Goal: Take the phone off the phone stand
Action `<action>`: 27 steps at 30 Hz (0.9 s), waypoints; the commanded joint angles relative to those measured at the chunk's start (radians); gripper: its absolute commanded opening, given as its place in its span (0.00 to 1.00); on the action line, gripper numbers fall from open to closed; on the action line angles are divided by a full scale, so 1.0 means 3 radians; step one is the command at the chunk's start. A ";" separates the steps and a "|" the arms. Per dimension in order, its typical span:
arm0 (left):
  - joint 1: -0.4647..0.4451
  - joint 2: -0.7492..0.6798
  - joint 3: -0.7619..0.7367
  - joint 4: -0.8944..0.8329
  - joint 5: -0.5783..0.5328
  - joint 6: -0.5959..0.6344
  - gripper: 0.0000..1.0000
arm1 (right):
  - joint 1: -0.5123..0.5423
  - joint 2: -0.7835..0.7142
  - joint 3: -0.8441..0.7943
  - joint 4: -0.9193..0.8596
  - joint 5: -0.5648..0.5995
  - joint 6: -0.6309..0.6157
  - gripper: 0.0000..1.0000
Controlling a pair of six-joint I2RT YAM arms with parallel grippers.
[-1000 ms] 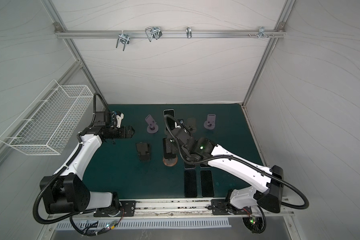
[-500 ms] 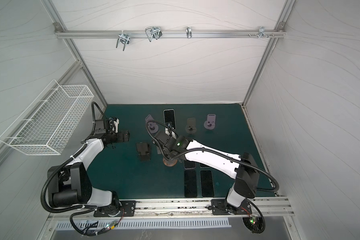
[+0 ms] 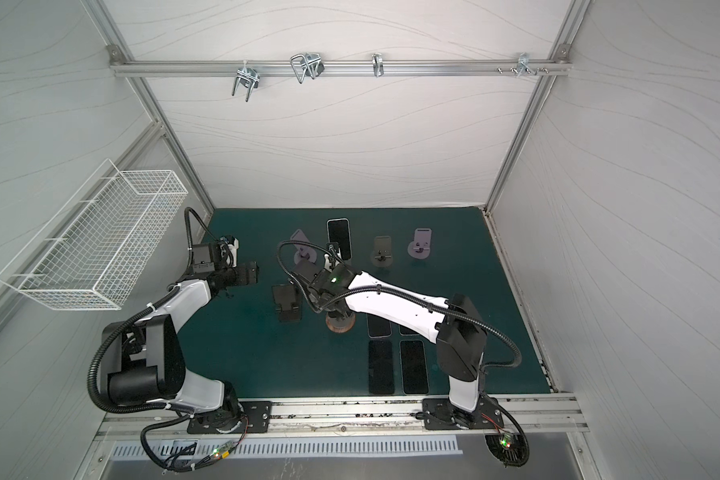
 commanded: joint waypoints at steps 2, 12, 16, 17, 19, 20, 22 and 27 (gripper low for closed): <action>0.0039 -0.0028 -0.0015 0.0255 -0.0054 0.0042 1.00 | -0.0058 0.0007 -0.0089 0.0001 -0.0027 0.0130 0.99; 0.0133 -0.0049 -0.0048 0.0323 0.0075 -0.0018 1.00 | -0.0150 0.0096 -0.0125 0.0282 -0.0127 0.0131 0.94; 0.0143 -0.0007 -0.0006 0.0300 0.0008 -0.0064 1.00 | -0.0150 0.0173 -0.0113 0.0260 -0.0071 0.0182 0.92; 0.0146 -0.0003 -0.0001 0.0298 0.0027 -0.0056 1.00 | -0.0154 0.0204 -0.0079 0.0245 -0.0072 0.0171 0.91; 0.0149 -0.0017 -0.0014 0.0306 0.0031 -0.0060 1.00 | -0.0167 0.0239 -0.0053 0.0249 -0.0082 0.0169 0.90; 0.0153 -0.0028 -0.0026 0.0320 0.0033 -0.0058 1.00 | -0.0165 0.0245 -0.0060 0.0278 -0.0095 0.0170 0.88; 0.0148 -0.0043 -0.0042 0.0332 0.0028 -0.0061 1.00 | -0.0165 0.0247 -0.0102 0.0367 -0.0131 0.0137 0.84; 0.0156 -0.0087 -0.0088 0.0379 0.0015 -0.0069 1.00 | -0.0152 0.0243 -0.0097 0.0336 -0.0091 0.0108 0.75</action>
